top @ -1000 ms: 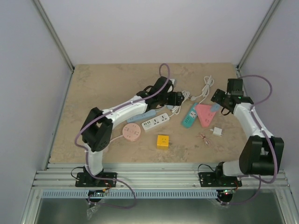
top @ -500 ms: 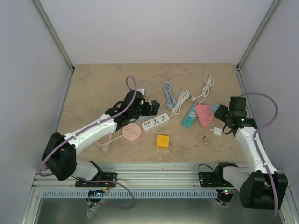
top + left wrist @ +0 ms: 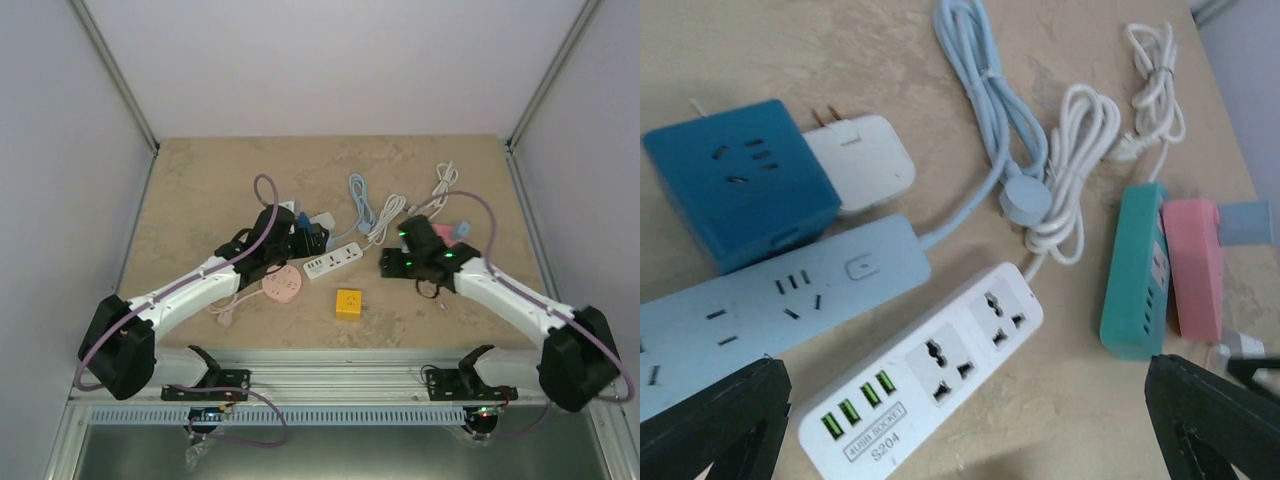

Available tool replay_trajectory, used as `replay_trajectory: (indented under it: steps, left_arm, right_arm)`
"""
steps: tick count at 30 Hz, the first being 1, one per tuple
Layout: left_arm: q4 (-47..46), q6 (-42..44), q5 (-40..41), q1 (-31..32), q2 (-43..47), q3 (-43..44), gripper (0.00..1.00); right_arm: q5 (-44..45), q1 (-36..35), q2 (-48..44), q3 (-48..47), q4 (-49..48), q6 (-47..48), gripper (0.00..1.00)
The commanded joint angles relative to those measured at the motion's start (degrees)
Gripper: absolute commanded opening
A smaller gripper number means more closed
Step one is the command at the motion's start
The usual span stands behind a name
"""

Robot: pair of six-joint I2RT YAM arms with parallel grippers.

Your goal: Insert the plug

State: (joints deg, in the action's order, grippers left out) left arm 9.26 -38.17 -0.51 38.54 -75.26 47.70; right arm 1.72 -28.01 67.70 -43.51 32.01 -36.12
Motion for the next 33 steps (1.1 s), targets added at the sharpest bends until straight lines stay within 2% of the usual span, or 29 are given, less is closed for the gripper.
replay_trajectory:
  steps: [1, 5, 13, 20, 26, 28, 33]
  left_arm:
    - [-0.1, -3.9, 5.0, -1.6, 2.5, -1.0, 0.99]
    - [-0.6, -6.6, 8.4, -2.4, 4.6, -2.3, 0.99]
    - [-0.6, -8.6, 12.2, -3.1, 7.7, -4.0, 0.99]
    - [-0.7, -8.5, 11.5, -3.1, 6.7, -4.3, 0.99]
    - [-1.5, -8.3, 10.7, -3.1, 5.9, -4.5, 0.99]
    - [-1.8, -8.4, 10.4, -3.1, 5.5, -4.5, 0.99]
    - [-1.5, -8.1, 10.6, -3.1, 5.6, -4.5, 0.99]
  right_arm:
    - [7.0, -15.2, 8.5, -7.9, 2.3, -4.6, 0.82]
    - [10.6, -23.9, 15.1, -13.4, 4.0, -6.7, 0.84]
    - [14.4, -31.6, 24.6, -19.0, 8.3, -12.0, 0.85]
    - [15.2, -33.9, 29.2, -21.8, 14.0, -14.9, 0.78]
    - [17.4, -34.8, 29.1, -20.8, 15.8, -18.5, 0.88]
    - [16.9, -34.8, 29.2, -20.9, 14.9, -18.4, 0.88]
    - [14.3, -34.8, 29.1, -20.5, 12.3, -18.8, 0.74]
